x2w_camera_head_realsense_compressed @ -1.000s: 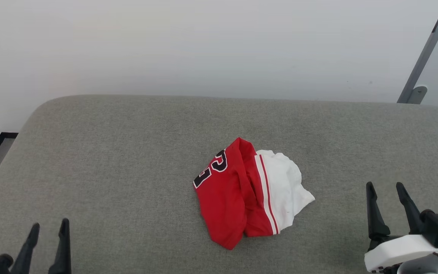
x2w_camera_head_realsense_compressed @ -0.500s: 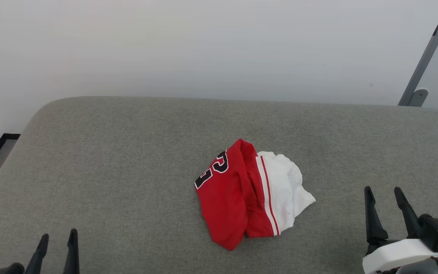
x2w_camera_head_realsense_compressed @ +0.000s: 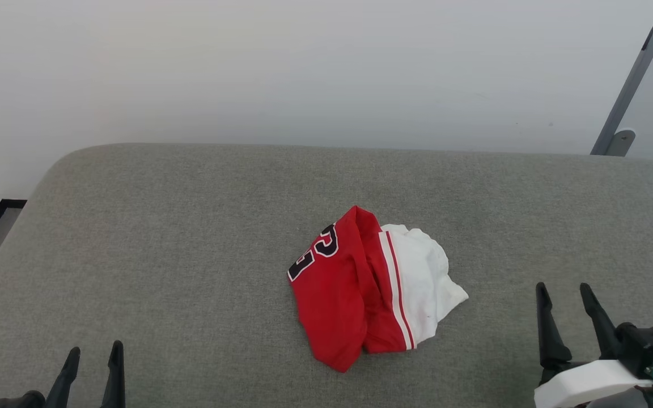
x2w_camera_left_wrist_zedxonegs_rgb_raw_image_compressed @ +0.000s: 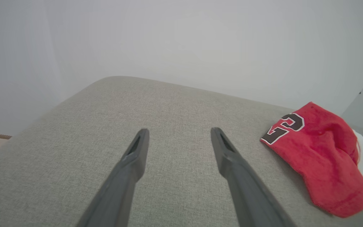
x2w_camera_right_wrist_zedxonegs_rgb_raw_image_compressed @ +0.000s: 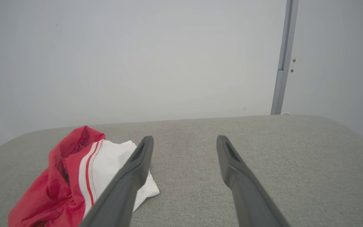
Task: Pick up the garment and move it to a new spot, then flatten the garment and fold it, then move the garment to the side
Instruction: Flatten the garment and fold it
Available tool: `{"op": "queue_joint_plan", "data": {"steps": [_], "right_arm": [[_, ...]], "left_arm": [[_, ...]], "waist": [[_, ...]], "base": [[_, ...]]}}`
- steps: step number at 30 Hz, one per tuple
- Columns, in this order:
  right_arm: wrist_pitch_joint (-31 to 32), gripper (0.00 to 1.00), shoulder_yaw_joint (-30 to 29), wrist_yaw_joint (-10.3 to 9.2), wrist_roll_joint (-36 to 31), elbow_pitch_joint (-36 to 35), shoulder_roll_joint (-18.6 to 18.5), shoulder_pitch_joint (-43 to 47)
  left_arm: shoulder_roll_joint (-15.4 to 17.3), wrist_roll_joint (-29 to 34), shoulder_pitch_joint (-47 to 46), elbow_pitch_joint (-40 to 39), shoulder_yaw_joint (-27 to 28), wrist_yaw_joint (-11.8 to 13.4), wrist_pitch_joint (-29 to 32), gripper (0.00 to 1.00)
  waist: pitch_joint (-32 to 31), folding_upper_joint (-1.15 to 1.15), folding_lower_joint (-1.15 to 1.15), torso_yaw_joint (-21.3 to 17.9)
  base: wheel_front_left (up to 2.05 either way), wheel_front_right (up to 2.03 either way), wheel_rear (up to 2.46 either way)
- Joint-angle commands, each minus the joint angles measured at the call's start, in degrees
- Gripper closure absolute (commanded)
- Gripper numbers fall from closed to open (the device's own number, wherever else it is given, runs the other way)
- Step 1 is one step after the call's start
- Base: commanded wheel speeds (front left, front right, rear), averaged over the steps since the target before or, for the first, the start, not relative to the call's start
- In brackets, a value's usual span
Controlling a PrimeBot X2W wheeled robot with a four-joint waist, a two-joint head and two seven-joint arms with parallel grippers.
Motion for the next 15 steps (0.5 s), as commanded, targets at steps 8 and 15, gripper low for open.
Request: {"op": "queue_joint_plan", "data": {"steps": [8, 15], "right_arm": [[4.2, 0.00, 4.7, -0.02, 0.6, 1.3, -1.4, -2.6], [15.6, 0.00, 10.5, -0.02, 1.1, 5.5, -5.9, -7.3]], "left_arm": [[0.7, 0.8, -1.1, -1.2, 0.5, -0.2, -0.3, 0.00], [1.2, 0.0, -2.6, -1.7, -1.2, -0.2, -0.3, 0.00]], "waist": [[0.9, 0.00, 0.00, 2.0], [2.4, 0.00, 0.00, 6.0]], "base": [[0.00, 0.00, 0.00], [0.00, 0.00, 0.00]]}}
